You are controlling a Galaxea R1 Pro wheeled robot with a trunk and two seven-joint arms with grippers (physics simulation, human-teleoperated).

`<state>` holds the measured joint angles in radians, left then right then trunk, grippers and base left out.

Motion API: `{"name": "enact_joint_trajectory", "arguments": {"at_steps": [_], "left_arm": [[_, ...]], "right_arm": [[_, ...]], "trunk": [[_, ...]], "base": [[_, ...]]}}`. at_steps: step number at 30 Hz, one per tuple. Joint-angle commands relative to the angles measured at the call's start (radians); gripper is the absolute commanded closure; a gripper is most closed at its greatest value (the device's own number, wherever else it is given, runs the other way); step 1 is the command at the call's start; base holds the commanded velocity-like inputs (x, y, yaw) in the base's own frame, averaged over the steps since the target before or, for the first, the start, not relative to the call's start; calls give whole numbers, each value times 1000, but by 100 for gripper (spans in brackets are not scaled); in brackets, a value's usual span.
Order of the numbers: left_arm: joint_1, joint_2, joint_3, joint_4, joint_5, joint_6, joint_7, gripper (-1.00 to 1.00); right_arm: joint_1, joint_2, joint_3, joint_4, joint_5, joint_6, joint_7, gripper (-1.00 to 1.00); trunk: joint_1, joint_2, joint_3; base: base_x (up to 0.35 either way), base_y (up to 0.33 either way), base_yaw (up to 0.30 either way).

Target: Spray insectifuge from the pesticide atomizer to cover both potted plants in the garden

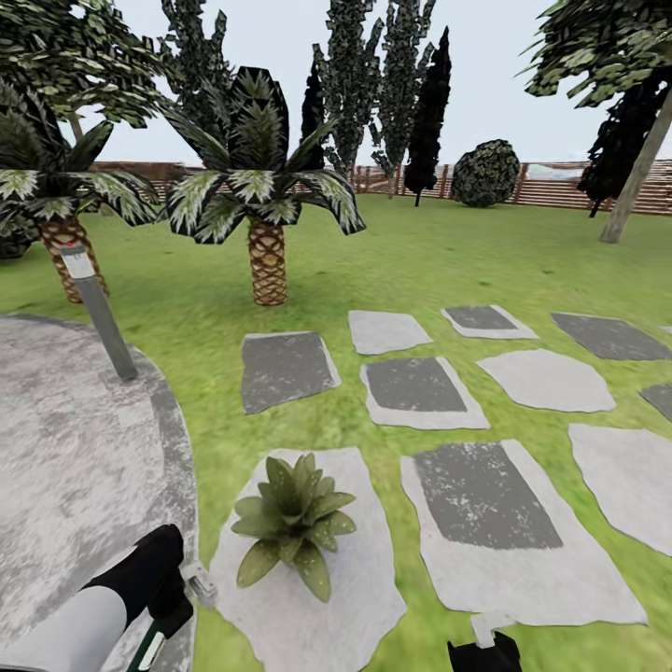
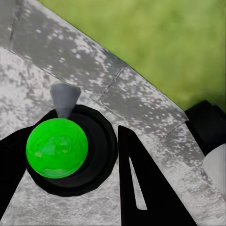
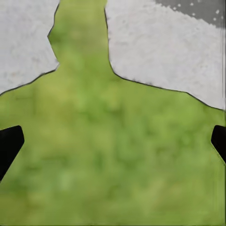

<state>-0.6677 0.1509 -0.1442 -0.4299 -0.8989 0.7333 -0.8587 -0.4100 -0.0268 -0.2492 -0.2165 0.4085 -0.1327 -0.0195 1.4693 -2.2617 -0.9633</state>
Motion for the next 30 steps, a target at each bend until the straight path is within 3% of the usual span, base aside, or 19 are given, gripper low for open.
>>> {"name": "enact_joint_trajectory", "arguments": {"at_steps": [1,7,16,30], "left_arm": [[4,-3,-3,-2,-8,1,-10,100],[17,-6,-3,-3,-11,1,-9,100],[20,-2,-2,-4,-12,1,-7,100],[20,-3,0,-9,-12,2,-7,100]], "right_arm": [[-1,1,-7,2,11,-5,-2,-100],[-1,0,-7,1,10,-4,-2,-100],[-1,1,-7,1,10,-4,-2,-100],[-1,1,-7,2,10,-4,-2,-100]], "trunk": [[0,0,-1],[0,0,-1],[0,0,-1],[0,0,3]], "base": [[148,17,-261],[29,3,-225],[-98,7,-18],[-190,247,-220]]}}
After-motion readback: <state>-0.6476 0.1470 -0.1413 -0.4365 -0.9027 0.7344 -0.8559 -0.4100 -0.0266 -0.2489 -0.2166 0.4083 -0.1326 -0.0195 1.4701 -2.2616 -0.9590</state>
